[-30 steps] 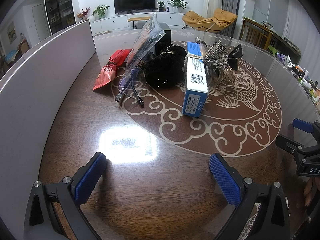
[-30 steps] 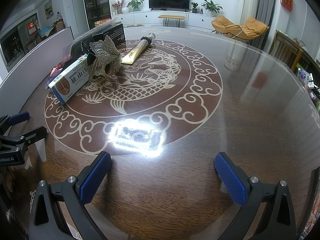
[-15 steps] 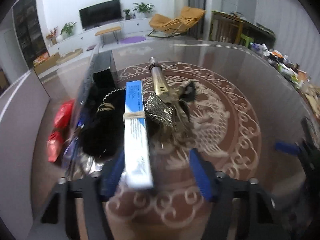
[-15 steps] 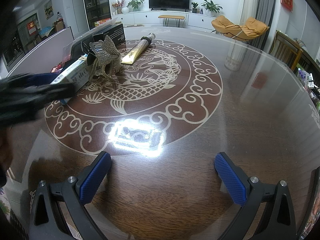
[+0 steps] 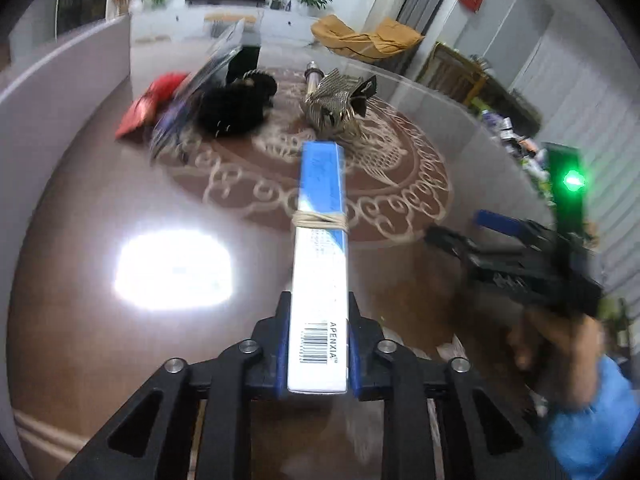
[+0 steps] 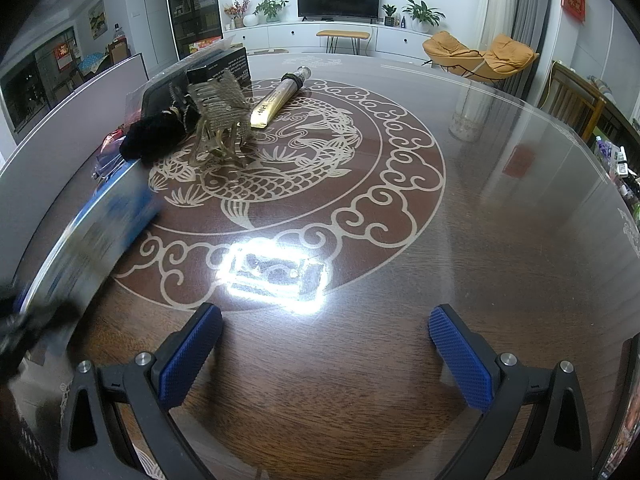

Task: Organize objects
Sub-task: 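Lift the nail cream box and hold it above the table with the left tool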

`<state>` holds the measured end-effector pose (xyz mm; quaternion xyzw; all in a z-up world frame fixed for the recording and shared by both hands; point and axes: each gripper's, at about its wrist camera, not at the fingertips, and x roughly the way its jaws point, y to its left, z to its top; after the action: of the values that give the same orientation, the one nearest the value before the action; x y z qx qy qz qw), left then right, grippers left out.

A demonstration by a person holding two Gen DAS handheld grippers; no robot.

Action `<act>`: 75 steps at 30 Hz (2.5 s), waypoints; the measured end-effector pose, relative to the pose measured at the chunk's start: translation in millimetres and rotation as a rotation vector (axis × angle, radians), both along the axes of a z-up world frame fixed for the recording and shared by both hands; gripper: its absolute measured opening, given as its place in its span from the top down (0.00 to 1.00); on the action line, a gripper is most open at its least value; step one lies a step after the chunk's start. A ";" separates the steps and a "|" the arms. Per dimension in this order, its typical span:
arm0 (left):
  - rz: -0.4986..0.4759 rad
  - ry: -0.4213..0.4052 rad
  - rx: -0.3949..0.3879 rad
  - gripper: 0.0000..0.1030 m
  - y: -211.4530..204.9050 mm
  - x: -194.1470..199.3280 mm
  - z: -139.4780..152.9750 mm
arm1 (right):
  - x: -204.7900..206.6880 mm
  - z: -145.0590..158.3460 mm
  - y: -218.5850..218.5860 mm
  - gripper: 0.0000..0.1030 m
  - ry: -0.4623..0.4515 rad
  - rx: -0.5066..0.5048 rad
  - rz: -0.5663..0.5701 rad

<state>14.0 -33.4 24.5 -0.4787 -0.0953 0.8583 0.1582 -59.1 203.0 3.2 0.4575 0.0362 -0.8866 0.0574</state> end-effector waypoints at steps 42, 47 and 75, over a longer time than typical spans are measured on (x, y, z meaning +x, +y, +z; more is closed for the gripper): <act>0.199 0.063 -0.313 0.00 -8.4 -72.0 -15.5 | -0.1 0.2 -0.1 0.00 0.000 0.000 -0.001; 0.199 0.063 -0.313 0.00 -8.3 -72.5 -15.9 | -0.1 0.2 -0.1 0.00 0.000 0.000 -0.002; 0.199 0.064 -0.313 0.00 -8.6 -73.0 -16.3 | -0.5 -1.0 -1.5 0.00 0.000 0.002 -0.002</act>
<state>-59.0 -42.0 8.2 -0.4580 -0.0023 0.8889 -0.0009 -59.7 201.5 2.2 0.4576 0.0365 -0.8867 0.0560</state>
